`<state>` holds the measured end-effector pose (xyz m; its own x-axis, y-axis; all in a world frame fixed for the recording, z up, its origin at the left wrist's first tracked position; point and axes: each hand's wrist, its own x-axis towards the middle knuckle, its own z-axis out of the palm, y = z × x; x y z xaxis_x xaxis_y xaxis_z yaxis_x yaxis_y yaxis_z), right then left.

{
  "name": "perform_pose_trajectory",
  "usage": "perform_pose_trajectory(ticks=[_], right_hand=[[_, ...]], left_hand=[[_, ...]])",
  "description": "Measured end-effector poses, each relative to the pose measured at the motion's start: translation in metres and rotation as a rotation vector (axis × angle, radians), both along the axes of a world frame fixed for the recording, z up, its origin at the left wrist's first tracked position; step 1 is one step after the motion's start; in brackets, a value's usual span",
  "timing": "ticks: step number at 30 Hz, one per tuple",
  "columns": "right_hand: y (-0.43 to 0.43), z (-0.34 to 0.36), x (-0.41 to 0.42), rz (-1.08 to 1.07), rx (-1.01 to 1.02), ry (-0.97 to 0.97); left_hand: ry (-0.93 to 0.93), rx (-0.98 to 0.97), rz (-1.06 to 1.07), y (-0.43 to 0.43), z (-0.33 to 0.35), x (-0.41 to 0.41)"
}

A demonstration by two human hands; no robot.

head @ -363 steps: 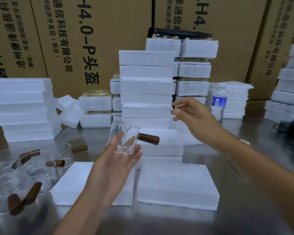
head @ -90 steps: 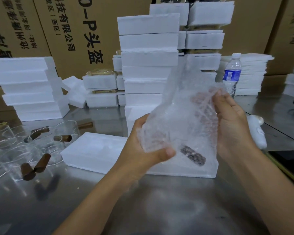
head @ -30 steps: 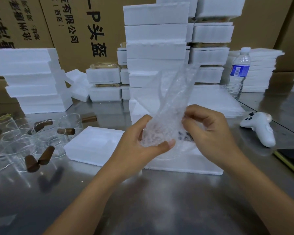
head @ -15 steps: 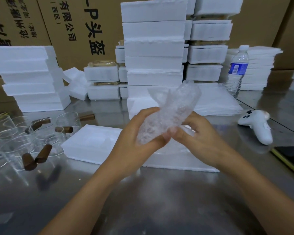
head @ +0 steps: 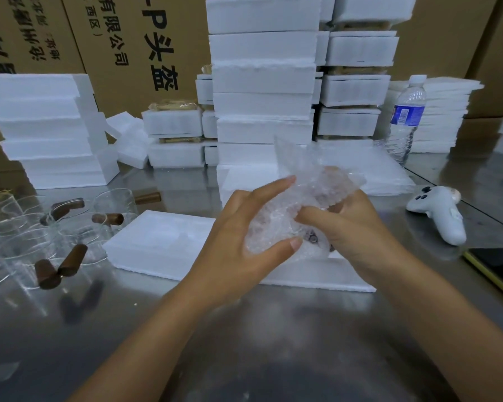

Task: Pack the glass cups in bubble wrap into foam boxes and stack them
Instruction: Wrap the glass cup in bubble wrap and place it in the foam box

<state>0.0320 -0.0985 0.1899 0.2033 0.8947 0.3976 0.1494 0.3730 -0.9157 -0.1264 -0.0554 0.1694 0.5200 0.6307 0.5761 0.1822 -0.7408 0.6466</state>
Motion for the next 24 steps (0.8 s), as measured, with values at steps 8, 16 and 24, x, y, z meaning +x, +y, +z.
perform_pose_trajectory(ticks=[8,16,24], right_hand=[[-0.003,-0.001,0.000,0.090,0.215,-0.071],[0.003,-0.003,0.004,-0.147,0.262,-0.039],[0.009,-0.006,0.015,-0.047,0.035,-0.002]], left_hand=[[-0.040,-0.030,0.055,0.004,0.003,-0.003],[-0.046,-0.140,0.063,0.007,0.004,-0.007],[0.030,-0.058,-0.032,-0.002,0.004,-0.004]])
